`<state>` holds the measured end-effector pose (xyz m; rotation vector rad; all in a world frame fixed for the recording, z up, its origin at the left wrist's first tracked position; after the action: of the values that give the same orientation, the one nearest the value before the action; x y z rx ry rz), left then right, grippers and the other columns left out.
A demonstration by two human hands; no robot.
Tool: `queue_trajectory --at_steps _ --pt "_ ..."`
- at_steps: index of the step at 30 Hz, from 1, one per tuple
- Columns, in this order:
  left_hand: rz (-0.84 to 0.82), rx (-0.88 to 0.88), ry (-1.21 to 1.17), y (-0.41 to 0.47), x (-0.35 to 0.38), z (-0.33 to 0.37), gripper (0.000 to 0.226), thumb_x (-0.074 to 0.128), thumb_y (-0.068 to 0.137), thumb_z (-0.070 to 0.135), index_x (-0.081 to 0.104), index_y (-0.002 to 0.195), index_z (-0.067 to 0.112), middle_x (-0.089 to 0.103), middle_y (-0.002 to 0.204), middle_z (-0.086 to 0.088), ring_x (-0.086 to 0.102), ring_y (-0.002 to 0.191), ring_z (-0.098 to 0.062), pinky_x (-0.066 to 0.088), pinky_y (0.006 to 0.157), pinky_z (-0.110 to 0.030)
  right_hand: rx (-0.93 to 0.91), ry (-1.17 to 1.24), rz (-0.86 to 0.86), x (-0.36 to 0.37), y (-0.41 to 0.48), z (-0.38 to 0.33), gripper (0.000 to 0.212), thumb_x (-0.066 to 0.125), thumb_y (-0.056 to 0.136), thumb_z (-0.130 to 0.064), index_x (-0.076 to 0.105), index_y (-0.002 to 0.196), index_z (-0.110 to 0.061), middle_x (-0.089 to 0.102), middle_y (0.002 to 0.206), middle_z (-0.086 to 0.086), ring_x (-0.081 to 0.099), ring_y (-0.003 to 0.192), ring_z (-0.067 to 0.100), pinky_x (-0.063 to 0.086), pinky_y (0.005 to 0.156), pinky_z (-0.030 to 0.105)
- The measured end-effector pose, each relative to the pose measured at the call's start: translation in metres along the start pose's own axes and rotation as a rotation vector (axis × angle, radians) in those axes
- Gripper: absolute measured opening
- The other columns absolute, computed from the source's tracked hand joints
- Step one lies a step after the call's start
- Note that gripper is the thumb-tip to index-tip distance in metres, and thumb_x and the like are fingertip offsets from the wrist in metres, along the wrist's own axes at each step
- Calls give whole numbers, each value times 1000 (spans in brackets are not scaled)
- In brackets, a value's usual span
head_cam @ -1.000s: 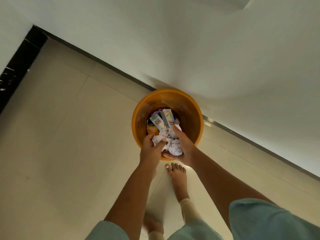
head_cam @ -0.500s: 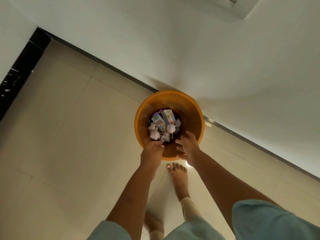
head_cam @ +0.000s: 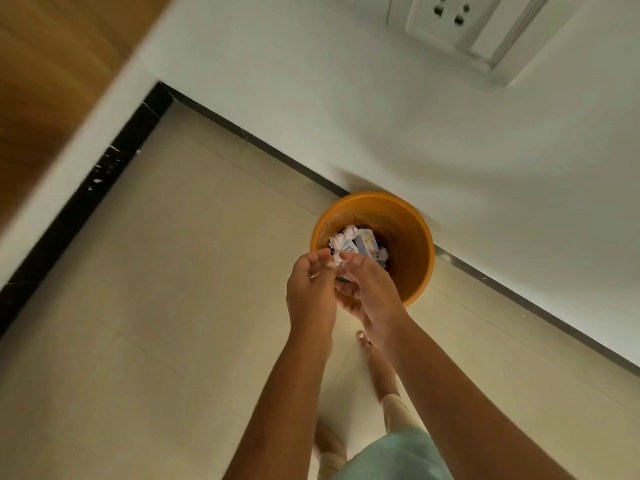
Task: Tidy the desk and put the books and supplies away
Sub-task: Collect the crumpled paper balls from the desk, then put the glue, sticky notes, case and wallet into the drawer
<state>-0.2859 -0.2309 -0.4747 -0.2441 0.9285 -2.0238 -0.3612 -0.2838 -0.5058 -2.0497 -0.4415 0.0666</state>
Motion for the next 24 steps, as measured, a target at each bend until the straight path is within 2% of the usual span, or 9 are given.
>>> queue_trajectory --at_steps 5,10,13,19,24 --pt "55 148 -191 -71 -51 70 22 53 94 7 63 101 26 67 101 10 66 94 -7 54 82 -25 -140 43 -48 39 -82 -49 15 53 97 -22 64 107 -23 73 96 -4 66 97 18 53 82 30" --pt "152 75 -482 -131 -117 107 21 48 95 3 61 105 16 65 100 2 63 91 -13 52 84 -31 -220 -17 -176 94 -178 -82 18 50 97 -16 64 108 -19 71 88 -3 64 84 15 49 77 31" --pt "173 57 -599 -162 -153 121 23 44 97 4 60 110 15 64 106 -1 62 98 -15 51 84 -31 -234 -73 -275 131 -234 -88 19 50 96 -16 63 110 -18 69 89 -2 63 85 15 50 78 31" --pt "223 108 -795 -231 -232 134 21 42 98 5 58 99 19 61 100 -1 61 90 -15 49 80 -30 -246 -230 -430 194 -324 -71 19 46 96 -13 58 110 -18 65 89 -1 59 78 14 45 74 29" --pt "484 71 -900 -291 -313 96 18 43 98 4 56 103 16 59 109 -5 59 90 -16 46 77 -31 -128 -495 -516 234 -375 -12 12 45 98 -16 54 94 -22 63 87 -1 59 77 15 42 66 28"
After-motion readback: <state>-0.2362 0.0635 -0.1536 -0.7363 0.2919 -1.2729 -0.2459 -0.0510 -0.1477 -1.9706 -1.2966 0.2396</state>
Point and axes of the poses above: each hand's wrist, its own y-axis towards the middle knuckle, its own x-axis out of the palm, z = x × y, the point moved 3 cm from there along y, towards the middle knuckle
